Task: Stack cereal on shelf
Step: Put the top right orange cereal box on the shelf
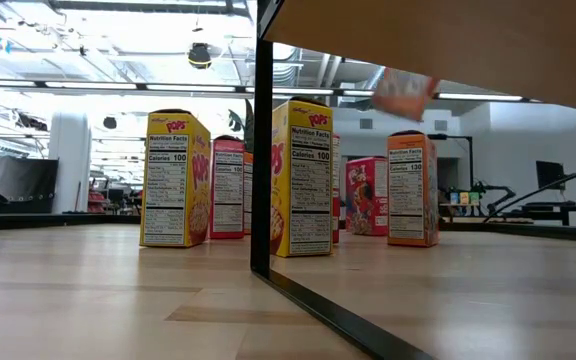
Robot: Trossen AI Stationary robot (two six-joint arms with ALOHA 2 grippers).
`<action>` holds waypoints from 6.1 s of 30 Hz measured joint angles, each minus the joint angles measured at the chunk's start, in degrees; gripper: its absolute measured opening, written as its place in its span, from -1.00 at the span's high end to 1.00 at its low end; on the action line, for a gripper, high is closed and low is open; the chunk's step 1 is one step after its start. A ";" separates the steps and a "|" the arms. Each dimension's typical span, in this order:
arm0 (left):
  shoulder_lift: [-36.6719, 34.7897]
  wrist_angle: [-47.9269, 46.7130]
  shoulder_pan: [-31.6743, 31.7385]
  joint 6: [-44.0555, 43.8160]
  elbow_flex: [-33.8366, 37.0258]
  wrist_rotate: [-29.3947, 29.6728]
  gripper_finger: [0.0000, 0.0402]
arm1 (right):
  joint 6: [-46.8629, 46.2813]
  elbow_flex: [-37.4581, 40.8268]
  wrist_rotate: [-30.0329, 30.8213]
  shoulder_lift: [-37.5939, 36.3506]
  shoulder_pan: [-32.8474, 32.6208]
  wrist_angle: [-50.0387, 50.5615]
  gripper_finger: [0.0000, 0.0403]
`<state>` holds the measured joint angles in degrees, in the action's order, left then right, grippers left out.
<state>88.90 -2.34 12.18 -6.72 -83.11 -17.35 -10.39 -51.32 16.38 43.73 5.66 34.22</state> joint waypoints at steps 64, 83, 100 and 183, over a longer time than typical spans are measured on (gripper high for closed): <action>12.38 0.51 -3.60 -2.42 -3.81 -4.37 0.00 | -4.13 -1.39 0.07 13.15 -15.55 -11.54 0.11; 12.38 4.36 -4.27 -2.80 -3.85 -1.23 0.17 | -4.19 -8.36 0.42 11.35 -15.55 -0.88 -0.02; 15.04 25.44 -15.70 6.83 -3.94 29.38 0.17 | -9.11 -22.87 6.55 -7.84 -15.80 17.55 0.16; 53.99 13.26 -33.38 4.21 -50.25 49.55 -0.67 | -12.25 -22.50 -4.67 -16.92 -15.79 25.40 -0.32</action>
<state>142.88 10.92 -21.20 -2.52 -133.36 32.21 -22.64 -73.82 11.71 26.81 -10.13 59.61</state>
